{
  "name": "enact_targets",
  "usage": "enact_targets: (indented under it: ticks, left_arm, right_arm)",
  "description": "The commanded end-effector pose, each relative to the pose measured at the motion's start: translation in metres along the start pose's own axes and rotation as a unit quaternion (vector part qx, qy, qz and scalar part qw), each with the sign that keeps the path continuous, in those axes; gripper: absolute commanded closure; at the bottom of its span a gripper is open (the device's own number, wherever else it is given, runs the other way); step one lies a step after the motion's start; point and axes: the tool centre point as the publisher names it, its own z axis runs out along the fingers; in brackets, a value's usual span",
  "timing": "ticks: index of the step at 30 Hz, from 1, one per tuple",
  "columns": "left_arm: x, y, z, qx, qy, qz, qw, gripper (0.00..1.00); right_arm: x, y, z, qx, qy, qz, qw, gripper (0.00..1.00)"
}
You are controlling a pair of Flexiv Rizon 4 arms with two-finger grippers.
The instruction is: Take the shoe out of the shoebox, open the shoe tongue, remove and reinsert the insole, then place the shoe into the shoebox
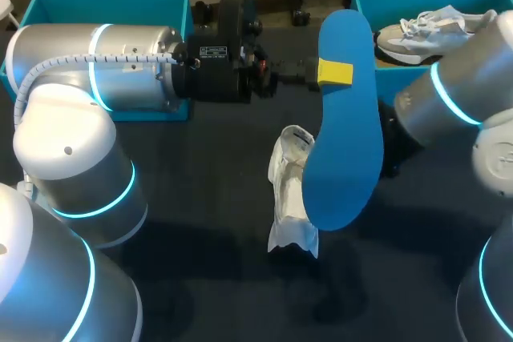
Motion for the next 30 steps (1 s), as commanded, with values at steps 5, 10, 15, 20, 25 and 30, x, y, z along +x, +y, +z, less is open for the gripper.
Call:
enact_targets:
  ticks: [5,10,15,20,25,30]
  left_arm:
    - [0.000,0.002,0.001,0.002,0.000,0.000,1.000,1.00]
    - [0.000,0.002,0.001,0.002,0.000,0.000,1.000,1.00]
    - [0.000,0.002,0.001,0.002,0.000,0.000,1.000,1.00]
    - [0.000,0.002,0.001,0.002,0.000,0.000,1.000,1.00]
    - [0.000,0.002,0.001,0.002,0.000,0.000,1.000,1.00]
    - [0.000,0.002,0.001,0.002,0.000,0.000,1.000,1.00]
  right_arm:
    - [-0.012,0.003,-0.047,-0.007,0.104,0.004,0.995,0.00]
    - [-0.014,0.011,-0.068,-0.014,0.151,0.000,0.988,0.00]
    - [-0.014,0.019,-0.085,-0.018,0.190,0.008,0.982,0.00]
    - [-0.015,0.023,-0.100,-0.029,0.235,0.020,0.971,0.00]
    - [-0.017,0.024,-0.106,-0.038,0.263,0.037,0.963,0.00]
    - [-0.017,0.024,-0.106,-0.038,0.263,0.037,0.963,0.00]
